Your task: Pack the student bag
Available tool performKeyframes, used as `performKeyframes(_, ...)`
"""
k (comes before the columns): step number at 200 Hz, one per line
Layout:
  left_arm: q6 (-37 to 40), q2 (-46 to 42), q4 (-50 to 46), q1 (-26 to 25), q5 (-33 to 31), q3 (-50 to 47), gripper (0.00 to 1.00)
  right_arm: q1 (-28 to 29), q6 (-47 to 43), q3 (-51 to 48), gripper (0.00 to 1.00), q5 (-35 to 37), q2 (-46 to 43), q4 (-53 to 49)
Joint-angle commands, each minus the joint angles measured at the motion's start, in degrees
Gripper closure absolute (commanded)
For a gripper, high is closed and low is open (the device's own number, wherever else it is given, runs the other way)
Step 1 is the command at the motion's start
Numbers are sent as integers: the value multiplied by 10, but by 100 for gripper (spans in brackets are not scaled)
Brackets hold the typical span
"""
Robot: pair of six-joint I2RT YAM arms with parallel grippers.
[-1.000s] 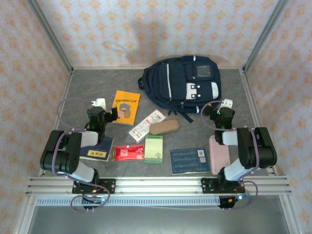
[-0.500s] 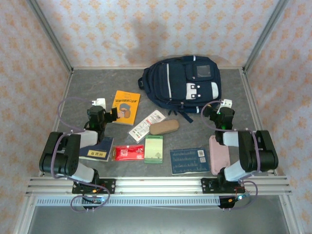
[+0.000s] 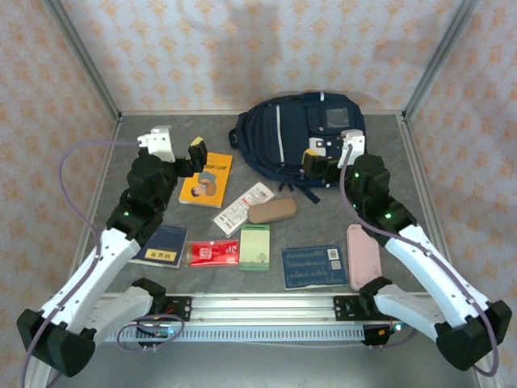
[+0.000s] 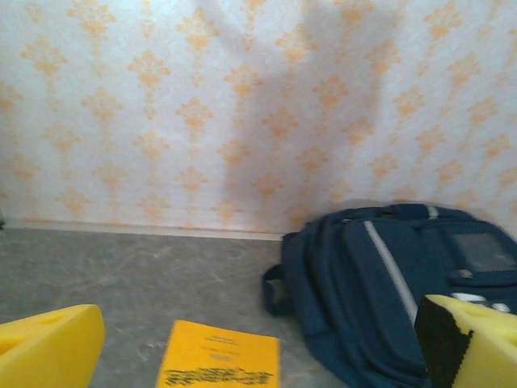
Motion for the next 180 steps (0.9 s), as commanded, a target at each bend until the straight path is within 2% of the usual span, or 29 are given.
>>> performKeyframes(1,-72,31,-267,-77,-46,98,0,51,20,99,1,38,16,-214)
performKeyframes(14,-66,82,-391,-140,-86,188,0,98,31,188,1,117,57,-323)
performKeyframes(28,-72,152,-519,-148,-40,279,0,105,69,289,1,143,107,-434)
performKeyframes(33,-102,180,-582,-148,-46,314,0,105,77,320,1,150,121,-471)
performKeyframes(43,-187,211,-624,-143,-83,327,0,105,97,350,1,169,139,-506)
performKeyframes(50,-202,217,-619,-125,-43,314,0,97,122,339,0,176,136,-490)
performKeyframes(60,-211,207,-591,-99,27,290,0,63,122,300,0,83,121,-423)
performKeyframes(70,-237,177,-544,-93,50,254,0,39,155,274,1,29,122,-374)
performKeyframes(86,-272,122,-485,-91,26,203,0,30,169,303,2,38,188,-393)
performKeyframes(101,-284,101,-475,-76,43,183,0,30,164,329,3,18,247,-401)
performKeyframes(116,-281,105,-495,-51,85,185,0,29,217,309,0,65,279,-354)
performKeyframes(131,-248,104,-488,-42,151,177,0,20,183,317,0,53,318,-340)
performKeyframes(150,-234,92,-469,-43,191,156,0,-10,165,295,12,-7,352,-267)
performKeyframes(180,-219,69,-439,-43,234,121,3,-49,161,367,23,-98,477,-260)
